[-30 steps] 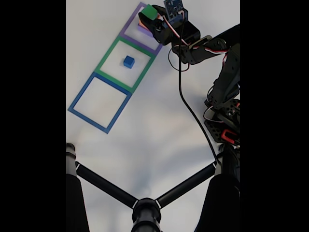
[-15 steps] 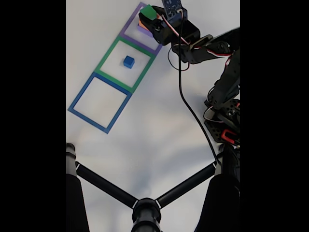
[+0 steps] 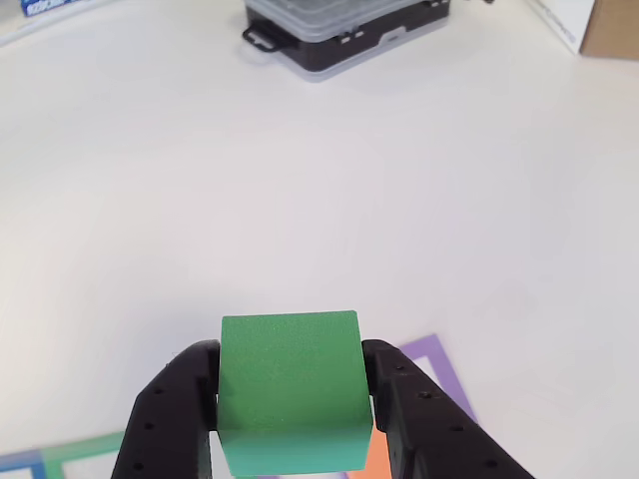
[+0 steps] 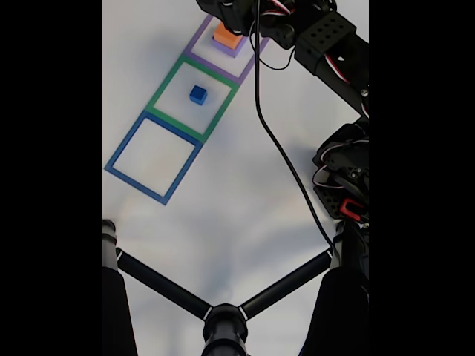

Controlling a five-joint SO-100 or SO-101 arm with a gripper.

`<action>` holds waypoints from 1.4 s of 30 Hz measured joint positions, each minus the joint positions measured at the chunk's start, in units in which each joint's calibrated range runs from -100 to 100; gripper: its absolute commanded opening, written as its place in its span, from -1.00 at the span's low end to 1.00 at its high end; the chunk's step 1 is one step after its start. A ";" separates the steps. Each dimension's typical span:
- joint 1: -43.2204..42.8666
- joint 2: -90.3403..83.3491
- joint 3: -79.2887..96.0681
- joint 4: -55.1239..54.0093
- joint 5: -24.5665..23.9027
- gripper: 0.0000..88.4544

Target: Tower of hanoi

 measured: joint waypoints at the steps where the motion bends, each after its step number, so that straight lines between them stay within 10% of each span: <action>1: -0.78 -0.67 -3.61 5.22 0.00 -0.92; 14: -13.61 -4.03 -37.68 49.62 -0.20 -0.92; 42: -31.78 -18.14 -15.57 40.60 0.00 -0.91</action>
